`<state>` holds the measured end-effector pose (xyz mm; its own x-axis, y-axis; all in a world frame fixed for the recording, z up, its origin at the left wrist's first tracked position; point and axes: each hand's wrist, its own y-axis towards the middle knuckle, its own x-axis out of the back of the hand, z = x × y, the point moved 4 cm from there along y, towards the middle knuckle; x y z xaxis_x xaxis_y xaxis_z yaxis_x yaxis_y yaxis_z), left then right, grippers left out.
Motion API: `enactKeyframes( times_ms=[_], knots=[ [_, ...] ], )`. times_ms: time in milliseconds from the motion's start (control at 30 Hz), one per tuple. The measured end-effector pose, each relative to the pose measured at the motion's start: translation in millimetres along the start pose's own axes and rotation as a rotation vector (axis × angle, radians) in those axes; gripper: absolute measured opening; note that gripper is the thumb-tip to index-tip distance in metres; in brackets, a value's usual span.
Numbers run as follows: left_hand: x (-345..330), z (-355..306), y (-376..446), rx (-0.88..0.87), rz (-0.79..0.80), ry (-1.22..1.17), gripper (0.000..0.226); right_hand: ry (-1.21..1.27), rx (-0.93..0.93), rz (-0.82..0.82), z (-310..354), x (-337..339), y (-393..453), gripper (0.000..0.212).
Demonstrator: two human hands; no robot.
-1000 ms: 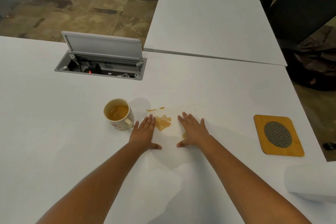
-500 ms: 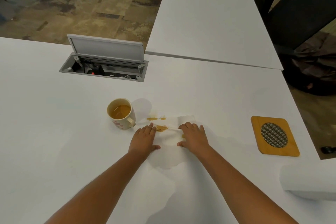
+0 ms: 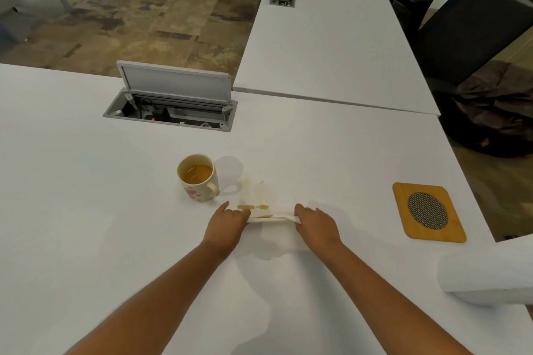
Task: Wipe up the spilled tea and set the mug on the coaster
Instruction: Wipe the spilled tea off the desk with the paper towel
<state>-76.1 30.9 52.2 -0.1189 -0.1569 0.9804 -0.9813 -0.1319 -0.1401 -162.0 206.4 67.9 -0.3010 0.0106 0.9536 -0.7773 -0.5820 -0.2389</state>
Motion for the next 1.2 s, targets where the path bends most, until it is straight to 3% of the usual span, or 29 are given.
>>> enactKeyframes(
  times_ms=[167,267,400,500,567,667,800,900,967,1067,1200],
  knots=[
    [21,-19,5,0.142,-0.101,-0.253,0.024,0.285,-0.23,-0.146,-8,24,-6,0.012],
    [28,-32,10,0.242,-0.139,-0.358,0.025,0.57,-0.414,-0.164,-5,23,-8,0.022],
    [24,-61,8,0.28,-0.106,-0.483,0.028,0.949,-0.475,-0.062,13,15,-10,0.043],
    [13,-80,0,0.349,-0.032,-0.624,0.038,1.304,-0.433,0.056,30,3,-7,0.047],
    [7,-89,-3,0.27,-0.005,-0.652,0.038,1.418,-0.437,0.095,34,-2,-6,0.046],
    [2,-89,-1,0.074,0.046,-0.677,0.043,1.315,-0.515,0.019,29,-5,-6,0.054],
    [-7,-62,4,-0.045,0.13,-0.588,0.066,1.229,-0.618,-0.233,9,3,-2,0.035],
    [-11,-20,2,0.057,0.004,-0.395,0.064,1.037,-0.592,-0.412,-15,22,-3,0.032],
    [-21,14,-9,0.189,0.005,-0.308,0.06,0.894,-0.51,-0.494,-33,30,-4,0.033],
    [-41,48,-39,0.252,0.043,-0.188,0.055,0.606,-0.445,-0.464,-61,24,-9,0.042],
    [-47,63,-57,0.223,0.018,-0.147,0.06,0.493,-0.397,-0.165,-65,-20,-13,0.047]
  ],
)
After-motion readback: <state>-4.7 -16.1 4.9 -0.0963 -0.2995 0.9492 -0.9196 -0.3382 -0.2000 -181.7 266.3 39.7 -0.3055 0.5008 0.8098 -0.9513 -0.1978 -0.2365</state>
